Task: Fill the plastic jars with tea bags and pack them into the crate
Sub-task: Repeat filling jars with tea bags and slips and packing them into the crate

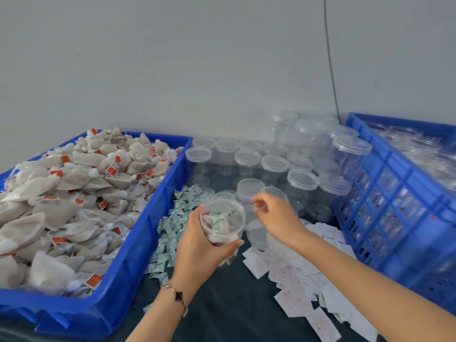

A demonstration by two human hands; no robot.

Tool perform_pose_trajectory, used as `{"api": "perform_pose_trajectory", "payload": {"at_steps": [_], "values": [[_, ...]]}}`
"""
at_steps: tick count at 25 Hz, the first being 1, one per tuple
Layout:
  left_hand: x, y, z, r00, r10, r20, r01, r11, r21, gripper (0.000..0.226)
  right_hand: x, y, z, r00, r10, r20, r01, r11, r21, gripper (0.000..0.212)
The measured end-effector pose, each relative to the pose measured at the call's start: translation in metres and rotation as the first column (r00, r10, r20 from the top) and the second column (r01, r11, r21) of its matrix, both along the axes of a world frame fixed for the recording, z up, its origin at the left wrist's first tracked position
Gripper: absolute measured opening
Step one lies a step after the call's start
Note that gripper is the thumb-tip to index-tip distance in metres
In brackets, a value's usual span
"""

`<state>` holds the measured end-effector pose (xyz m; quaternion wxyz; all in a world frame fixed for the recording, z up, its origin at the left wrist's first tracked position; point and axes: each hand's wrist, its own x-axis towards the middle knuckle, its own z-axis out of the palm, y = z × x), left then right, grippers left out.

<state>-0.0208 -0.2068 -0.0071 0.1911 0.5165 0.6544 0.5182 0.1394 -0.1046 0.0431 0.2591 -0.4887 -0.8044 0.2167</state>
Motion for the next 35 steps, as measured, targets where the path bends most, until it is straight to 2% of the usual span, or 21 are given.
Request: {"api": "perform_pose_trajectory", "payload": {"at_steps": [2,3,5,8,11,14,18,22,27,29,32,35], "values": [[0.02,0.002,-0.003,0.997,-0.069,0.017,0.069,0.998,0.005,0.099,0.032,0.006,-0.019,0.938,-0.055,0.342,0.066,0.998,-0.018,0.031],[0.03,0.003,-0.006,0.994,-0.107,0.021,0.107,0.994,0.004,0.094,0.045,0.005,-0.03,0.885,-0.078,0.459,0.098,0.995,-0.019,0.035],[0.046,0.004,-0.014,0.986,-0.165,0.029,0.165,0.986,0.003,0.082,0.066,-0.002,-0.052,0.826,-0.098,0.556,0.146,0.988,-0.042,0.047],[0.059,0.006,-0.025,0.98,-0.191,0.05,0.191,0.981,0.001,0.082,0.082,-0.01,-0.079,0.827,-0.098,0.554,0.164,0.984,-0.07,0.056],[0.06,0.008,-0.03,0.984,-0.167,0.064,0.169,0.985,-0.02,0.083,0.089,-0.011,-0.089,0.83,-0.115,0.546,0.136,0.991,0.002,0.056],[0.06,0.009,-0.032,0.986,-0.155,0.053,0.158,0.986,-0.053,0.083,0.092,-0.011,-0.088,0.859,-0.135,0.495,0.135,0.99,0.035,0.047],[0.061,0.01,-0.035,0.99,-0.129,0.054,0.133,0.988,-0.078,0.081,0.093,-0.014,-0.087,0.859,-0.094,0.503,0.075,0.995,0.059,0.033],[0.061,0.011,-0.037,0.991,-0.122,0.055,0.126,0.99,-0.069,0.082,0.101,-0.015,-0.09,0.89,-0.121,0.439,0.075,0.99,0.121,0.047],[0.06,0.012,-0.039,0.991,-0.115,0.067,0.12,0.99,-0.074,0.083,0.113,-0.013,-0.09,0.777,-0.187,0.601,0.106,0.98,0.167,0.064],[0.06,0.011,-0.039,0.992,-0.116,0.057,0.12,0.99,-0.073,0.084,0.116,-0.012,-0.089,0.76,-0.172,0.627,0.063,0.979,0.192,0.06],[0.06,0.011,-0.038,0.993,-0.117,0.034,0.119,0.99,-0.07,0.083,0.119,-0.011,-0.082,0.754,-0.159,0.637,-0.003,0.97,0.245,0.048],[0.06,0.012,-0.04,0.992,-0.123,0.042,0.125,0.99,-0.069,0.087,0.125,-0.017,-0.075,0.81,-0.153,0.566,-0.077,0.929,0.362,0.048]]}}
